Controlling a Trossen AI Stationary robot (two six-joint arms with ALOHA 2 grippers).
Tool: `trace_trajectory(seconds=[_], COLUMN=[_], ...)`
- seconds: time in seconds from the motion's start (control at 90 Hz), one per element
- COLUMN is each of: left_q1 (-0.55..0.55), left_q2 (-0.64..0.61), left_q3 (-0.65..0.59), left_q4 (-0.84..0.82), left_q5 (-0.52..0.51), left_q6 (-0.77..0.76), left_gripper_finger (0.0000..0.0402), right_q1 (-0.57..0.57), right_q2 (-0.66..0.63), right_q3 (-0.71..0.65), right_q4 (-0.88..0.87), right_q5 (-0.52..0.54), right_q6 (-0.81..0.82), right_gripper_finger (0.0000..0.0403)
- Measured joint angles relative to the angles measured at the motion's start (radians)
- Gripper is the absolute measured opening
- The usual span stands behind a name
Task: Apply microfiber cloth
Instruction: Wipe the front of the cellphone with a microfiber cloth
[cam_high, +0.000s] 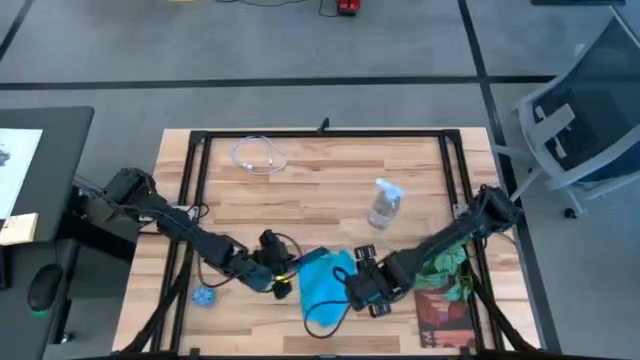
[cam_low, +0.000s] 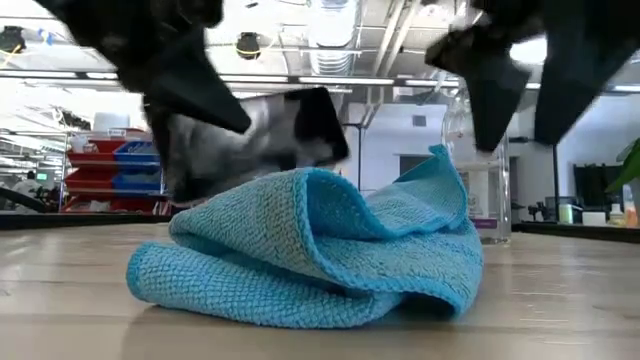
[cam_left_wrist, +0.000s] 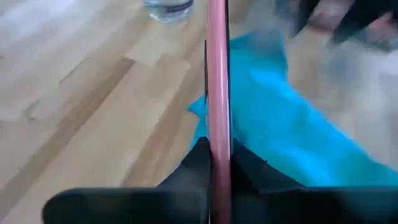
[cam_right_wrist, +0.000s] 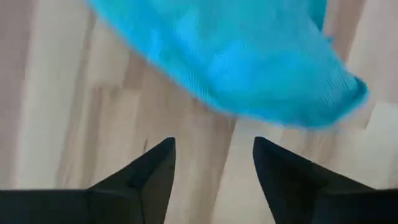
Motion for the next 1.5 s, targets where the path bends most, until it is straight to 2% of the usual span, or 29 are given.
trace_trajectory(seconds=[0.111,0.189,0.311,0.511,0.589,0.689,0.789,0.933,1.2,1.322,1.422,1.5], left_q1=[-0.035,-0.046,-0.042,-0.019,-0.013,-0.013,-0.013,-0.013,-0.013,-0.008,-0.008,-0.008], left_q2=[-0.054,-0.063,-0.036,0.037,0.072,0.119,0.146,0.166,0.165,0.165,0.165,0.165], left_q3=[-0.090,-0.139,-0.175,-0.175,-0.174,-0.174,-0.174,-0.174,-0.174,-0.174,-0.174,-0.174], left_q4=[0.229,0.355,0.437,0.521,0.592,0.671,0.775,0.855,0.841,0.835,0.822,0.821], left_q5=[-0.028,-0.033,-0.031,-0.032,-0.031,-0.031,-0.031,-0.034,-0.079,-0.088,-0.088,-0.089], left_q6=[0.038,0.056,0.053,0.016,0.015,0.015,0.028,0.074,0.079,0.074,0.067,0.066], left_gripper_finger=[0.0004,0.0004,0.0004,0.0004,0.0004,0.0004,0.0004,0.0004,0.0004,0.0005,0.0009,0.0009], right_q1=[0.047,0.058,0.049,-0.005,-0.026,-0.030,-0.023,-0.007,0.066,0.071,0.068,0.070], right_q2=[0.000,0.000,0.000,0.000,0.000,0.000,0.000,0.000,0.000,0.000,0.000,-0.001], right_q3=[-0.097,-0.166,-0.289,-0.401,-0.408,-0.407,-0.406,-0.376,-0.348,-0.347,-0.348,-0.348], right_q4=[0.132,0.207,0.513,0.950,1.041,1.182,1.293,1.294,1.240,1.179,1.046,0.965], right_q5=[0.127,0.145,0.162,0.216,0.249,0.282,0.312,0.445,0.447,0.440,0.372,0.304], right_q6=[0.177,0.295,0.332,0.221,0.113,-0.017,-0.154,-0.287,-0.317,-0.214,-0.076,-0.049], right_gripper_finger=[0.0192,0.0182,0.0164,0.0127,0.0090,0.0023,0.0008,0.0002,0.0000,0.0001,0.0004,0.0022])
